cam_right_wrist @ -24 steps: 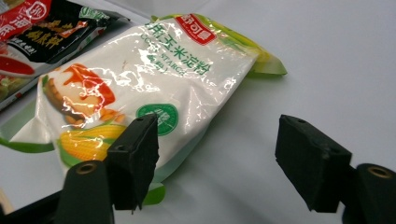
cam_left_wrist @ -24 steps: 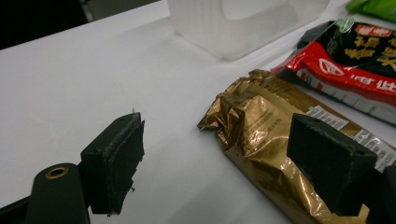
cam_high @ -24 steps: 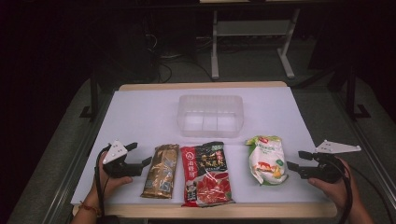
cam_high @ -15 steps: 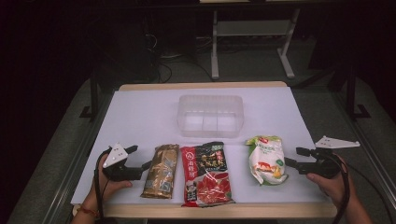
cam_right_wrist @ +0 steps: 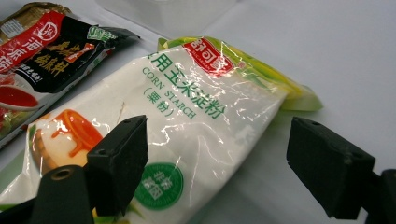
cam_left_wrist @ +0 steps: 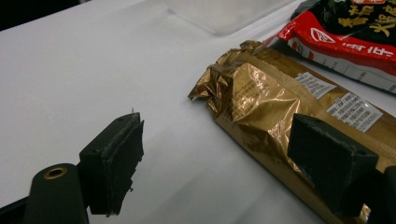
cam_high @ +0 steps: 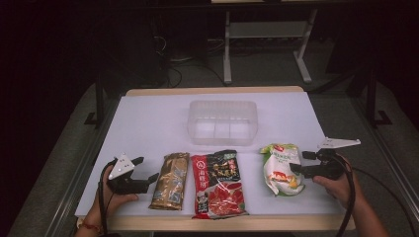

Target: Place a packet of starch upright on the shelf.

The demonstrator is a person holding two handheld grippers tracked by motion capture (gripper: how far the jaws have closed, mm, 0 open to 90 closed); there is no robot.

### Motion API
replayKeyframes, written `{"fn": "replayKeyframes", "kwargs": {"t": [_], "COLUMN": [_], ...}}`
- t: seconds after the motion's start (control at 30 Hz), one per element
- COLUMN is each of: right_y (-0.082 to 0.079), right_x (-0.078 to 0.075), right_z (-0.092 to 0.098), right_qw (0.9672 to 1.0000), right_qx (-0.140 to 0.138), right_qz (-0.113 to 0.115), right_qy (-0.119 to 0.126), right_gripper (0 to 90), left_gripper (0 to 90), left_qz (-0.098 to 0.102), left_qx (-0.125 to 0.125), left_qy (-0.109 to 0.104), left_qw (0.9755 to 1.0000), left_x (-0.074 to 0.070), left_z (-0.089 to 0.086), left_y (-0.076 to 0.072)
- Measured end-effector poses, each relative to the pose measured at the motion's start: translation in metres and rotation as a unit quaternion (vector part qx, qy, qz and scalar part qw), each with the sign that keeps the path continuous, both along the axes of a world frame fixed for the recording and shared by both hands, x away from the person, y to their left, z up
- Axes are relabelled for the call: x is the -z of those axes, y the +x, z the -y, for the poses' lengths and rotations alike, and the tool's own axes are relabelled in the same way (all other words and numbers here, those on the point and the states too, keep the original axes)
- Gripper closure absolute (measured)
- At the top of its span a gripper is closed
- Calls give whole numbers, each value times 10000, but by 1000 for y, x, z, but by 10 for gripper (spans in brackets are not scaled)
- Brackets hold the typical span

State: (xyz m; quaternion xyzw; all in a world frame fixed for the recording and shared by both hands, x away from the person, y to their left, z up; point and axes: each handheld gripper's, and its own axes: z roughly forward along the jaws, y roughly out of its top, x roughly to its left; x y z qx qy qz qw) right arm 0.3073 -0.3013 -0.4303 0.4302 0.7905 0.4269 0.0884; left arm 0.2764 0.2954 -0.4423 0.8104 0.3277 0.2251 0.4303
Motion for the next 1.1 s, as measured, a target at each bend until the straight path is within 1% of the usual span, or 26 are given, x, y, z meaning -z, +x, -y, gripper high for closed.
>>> {"fn": "replayKeyframes", "kwargs": {"t": [0.03, 0.07, 0.13, 0.2, 0.23, 0.3, 0.33, 0.37, 0.4, 0.43, 0.5, 0.53, 0.6, 0.63, 0.7, 0.73, 0.77, 0.8, 0.83, 0.87, 0.9, 0.93, 0.97, 1.0, 1.03, 1.1], "right_y": [0, 5, 7, 13, 13, 19, 19, 23, 26, 28, 31, 33, 34, 34, 34, 34, 34, 35, 36, 36, 36, 36, 35, 35, 33, 31], "right_x": [0, 2, 4, 6, 6, 9, 9, 13, 15, 17, 20, 22, 23, 23, 25, 25, 24, 24, 25, 26, 26, 26, 26, 26, 23, 19], "right_z": [0, -4, -5, -8, -8, -6, -6, -4, -3, -3, -4, -5, -8, -11, -16, -19, -20, -21, -22, -22, -22, -22, -23, -23, -25, -26], "right_qw": [10000, 9999, 9999, 9997, 9997, 9991, 9991, 9977, 9970, 9965, 9952, 9941, 9929, 9917, 9867, 9866, 9869, 9851, 9839, 9826, 9802, 9802, 9770, 9770, 9794, 9816], "right_qx": [0, -61, -93, -83, -83, -65, -65, -63, -21, 14, 17, -89, -240, -331, -661, -702, -760, -825, -842, -895, -992, -992, -1117, -1117, -1150, -1135], "right_qz": [0, -85, -116, -222, -222, -407, -407, -639, -749, -805, -942, -1020, -1070, -1128, -1276, -1274, -1240, -1293, -1330, -1348, -1385, -1385, -1387, -1387, -1256, -1135], "right_qy": [0, -56, -68, -46, -46, 46, 46, 202, 215, 219, 275, 354, 471, 527, 765, 741, 700, 783, 847, 915, 1010, 1010, 1173, 1173, 1087, 1033], "right_gripper": [190, 184, 175, 154, 154, 134, 134, 103, 62, 25, 21, 21, 22, 24, 41, 47, 100, 140, 170, 233, 315, 315, 445, 445, 516, 575], "left_gripper": [176, 176, 176, 176, 176, 176, 176, 176, 176, 176, 176, 176, 176, 176, 176, 176, 176, 176, 176, 176, 176, 176, 176, 177, 176, 177], "left_qz": [-2, -13, -14, -20, -20, -30, -30, -27, -30, -34, -28, -30, -42, -48, -72, -72, -84, -90, -83, -77, -73, -73, -71, -71, -70, -73], "left_qx": [-5, -20, -31, -41, -40, -38, -38, -34, -34, -15, 12, 23, 25, 28, 36, 36, 42, 46, 50, 51, 51, 51, 53, 53, 59, 66], "left_qy": [10, 17, 13, 26, 49, 45, 45, 43, 42, 68, 100, 107, 96, 89, 104, 104, 112, 114, 132, 135, 133, 133, 135, 135, 143, 148], "left_qw": [10000, 10000, 10000, 10000, 10000, 10000, 10000, 10000, 10000, 10000, 9999, 9999, 9999, 9999, 9999, 9999, 9999, 9999, 9999, 9999, 9999, 9999, 9999, 9999, 9999, 9998], "left_x": [0, 0, 1, 1, 1, 1, 1, 1, 1, 1, 1, 1, 2, 2, 2, 2, 3, 3, 3, 3, 3, 3, 3, 3, 3, 3], "left_z": [0, -1, -1, -2, -2, -2, -2, -1, -1, -1, 0, 0, 1, 2, 2, 2, 2, 2, 3, 3, 3, 3, 3, 3, 3, 3], "left_y": [-1, -2, -3, -4, -4, -6, -6, -6, -6, -6, -6, -6, -5, -5, -5, -5, -5, -5, -5, -5, -5, -5, -5, -5, -5, -5]}}
